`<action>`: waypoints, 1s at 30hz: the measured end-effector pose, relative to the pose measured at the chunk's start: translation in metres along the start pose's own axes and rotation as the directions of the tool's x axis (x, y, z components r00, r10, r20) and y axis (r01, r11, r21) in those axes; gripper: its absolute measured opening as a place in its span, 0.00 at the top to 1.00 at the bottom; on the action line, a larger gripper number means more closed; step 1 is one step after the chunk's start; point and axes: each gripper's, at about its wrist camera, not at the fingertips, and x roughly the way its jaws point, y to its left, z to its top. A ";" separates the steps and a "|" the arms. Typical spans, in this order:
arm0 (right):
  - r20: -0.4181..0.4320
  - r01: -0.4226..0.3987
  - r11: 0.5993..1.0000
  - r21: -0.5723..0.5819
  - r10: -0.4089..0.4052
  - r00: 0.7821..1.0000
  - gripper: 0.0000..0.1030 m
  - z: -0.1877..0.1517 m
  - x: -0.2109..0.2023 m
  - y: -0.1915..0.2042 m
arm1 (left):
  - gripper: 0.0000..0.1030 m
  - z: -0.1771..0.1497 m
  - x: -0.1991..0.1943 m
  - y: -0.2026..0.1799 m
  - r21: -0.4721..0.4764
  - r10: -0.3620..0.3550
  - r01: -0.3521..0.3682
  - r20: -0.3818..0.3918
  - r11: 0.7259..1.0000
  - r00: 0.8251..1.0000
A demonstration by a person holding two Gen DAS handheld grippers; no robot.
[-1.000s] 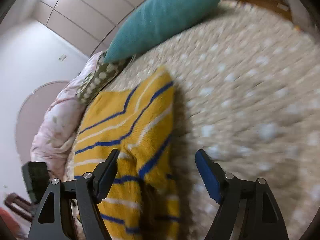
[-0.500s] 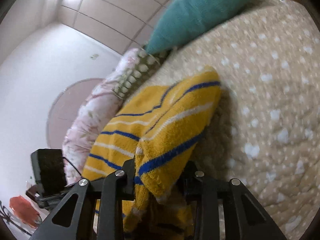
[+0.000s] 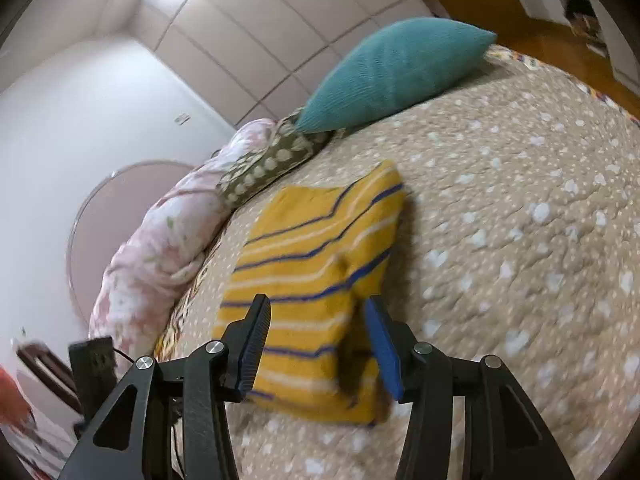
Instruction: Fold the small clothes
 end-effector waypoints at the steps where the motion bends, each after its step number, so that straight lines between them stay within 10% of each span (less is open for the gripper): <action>1: -0.009 0.009 1.000 -0.021 -0.009 1.000 0.47 -0.006 0.001 0.004 | 0.34 -0.004 0.000 -0.001 -0.009 0.015 -0.015 0.003 1.000 1.000; 4: -0.121 0.027 0.999 -0.037 -0.032 0.992 0.93 -0.028 0.030 0.010 | 0.34 -0.027 -0.013 0.006 -0.034 0.073 -0.072 0.008 0.997 0.997; 11: -0.148 0.150 0.983 0.105 -0.133 0.980 0.95 -0.043 0.019 -0.028 | 0.34 -0.065 -0.042 0.020 -0.053 0.165 -0.164 0.023 0.985 0.986; 17: -0.028 0.192 0.981 -0.029 -0.192 0.981 0.91 -0.023 -0.021 0.031 | 0.33 -0.080 -0.067 0.028 -0.058 0.269 -0.265 0.082 0.963 0.960; 22: -0.056 0.054 0.987 -0.149 -0.063 0.996 0.60 -0.025 -0.008 0.082 | 0.30 -0.079 -0.085 0.026 -0.065 0.375 -0.370 0.159 0.927 0.913; 30: -0.315 -0.160 0.984 -0.080 0.128 0.940 0.87 -0.033 0.100 0.107 | 0.15 -0.075 -0.101 0.024 -0.071 0.381 -0.376 0.238 0.924 0.893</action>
